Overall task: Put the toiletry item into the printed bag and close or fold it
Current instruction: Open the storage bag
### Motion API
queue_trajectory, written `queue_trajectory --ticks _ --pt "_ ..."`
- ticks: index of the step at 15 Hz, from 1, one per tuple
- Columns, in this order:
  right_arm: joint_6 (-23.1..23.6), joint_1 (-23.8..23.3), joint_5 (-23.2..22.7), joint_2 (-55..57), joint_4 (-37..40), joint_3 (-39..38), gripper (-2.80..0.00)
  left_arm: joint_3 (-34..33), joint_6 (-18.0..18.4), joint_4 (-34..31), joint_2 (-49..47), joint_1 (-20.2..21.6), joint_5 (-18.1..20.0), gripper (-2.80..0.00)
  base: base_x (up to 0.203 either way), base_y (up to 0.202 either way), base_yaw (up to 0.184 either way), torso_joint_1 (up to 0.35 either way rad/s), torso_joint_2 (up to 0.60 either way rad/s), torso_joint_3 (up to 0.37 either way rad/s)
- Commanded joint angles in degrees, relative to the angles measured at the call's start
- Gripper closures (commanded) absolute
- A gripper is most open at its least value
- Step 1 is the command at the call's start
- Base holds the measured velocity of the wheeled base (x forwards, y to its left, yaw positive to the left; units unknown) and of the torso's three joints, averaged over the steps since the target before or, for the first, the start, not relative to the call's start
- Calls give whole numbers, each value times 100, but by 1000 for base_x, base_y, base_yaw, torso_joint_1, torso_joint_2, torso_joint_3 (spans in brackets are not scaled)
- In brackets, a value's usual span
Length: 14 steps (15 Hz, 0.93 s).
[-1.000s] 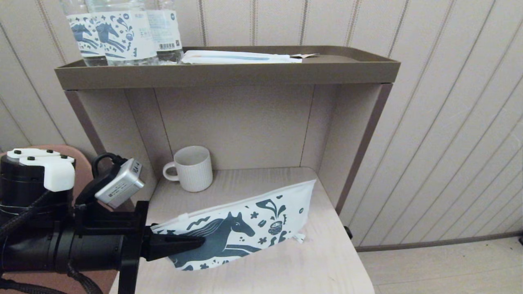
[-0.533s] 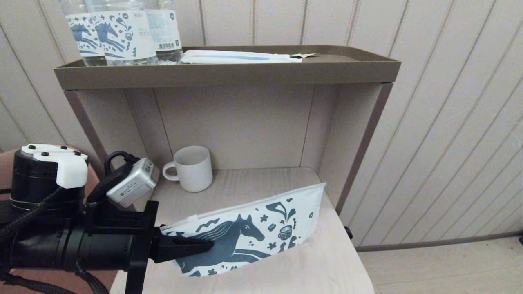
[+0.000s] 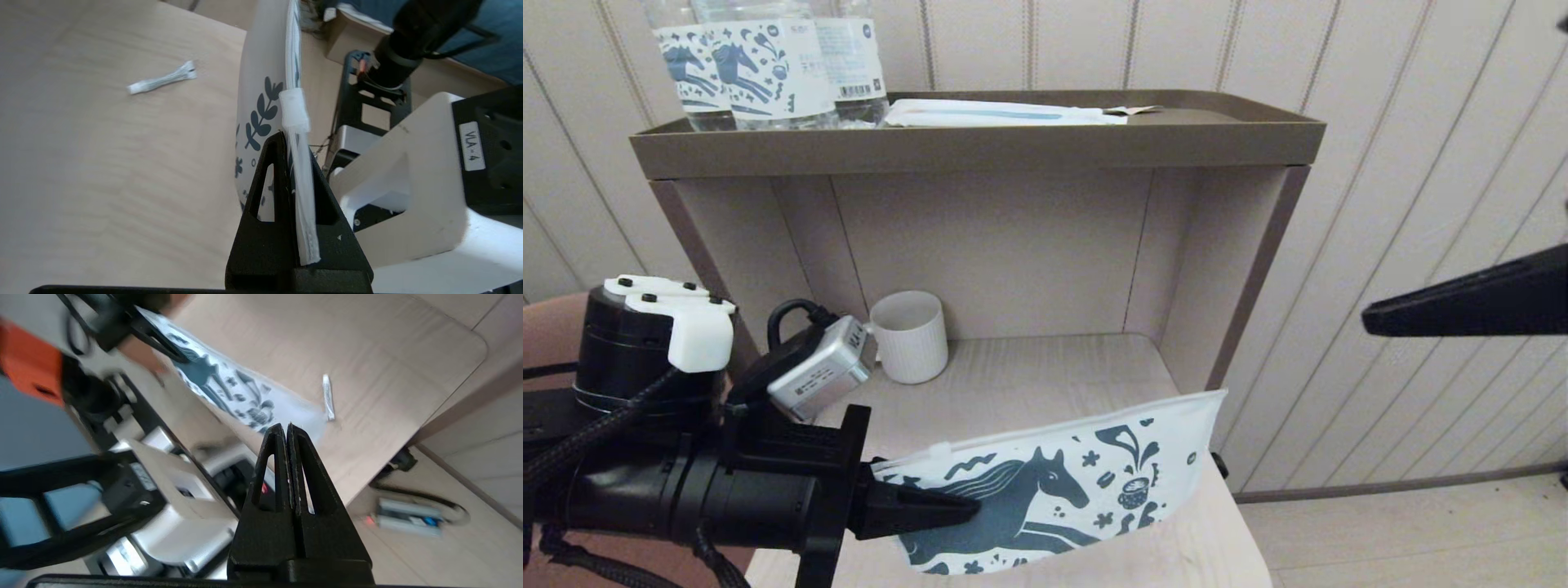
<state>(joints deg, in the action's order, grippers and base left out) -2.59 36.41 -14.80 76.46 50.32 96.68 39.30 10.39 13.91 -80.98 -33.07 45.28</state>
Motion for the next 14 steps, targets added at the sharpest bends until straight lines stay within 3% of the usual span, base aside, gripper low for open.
queue_trajectory --ticks 1,6,9,10,12,14 --pt "173 77 28 685 322 526 0 16 8 24 -74 -68 25 0 0 0 0 0 0 0" --pt "1174 24 179 1175 1207 1543 0 69 34 45 -213 -99 60 0 0 0 0 0 0 0" --pt "1733 79 400 1432 1224 1594 0 95 25 42 -225 -147 60 0 0 0 0 0 0 0" --pt "1847 179 414 1482 1240 1584 -280 100 25 42 -239 -155 60 0 0 0 0 0 0 0" --pt "1845 393 263 1658 1131 1568 -280 139 25 42 -287 -180 69 0 0 0 0 0 0 0" --pt "1850 412 -285 1736 921 1557 -280 201 17 42 -278 -244 70 0 0 0 0 0 0 0"
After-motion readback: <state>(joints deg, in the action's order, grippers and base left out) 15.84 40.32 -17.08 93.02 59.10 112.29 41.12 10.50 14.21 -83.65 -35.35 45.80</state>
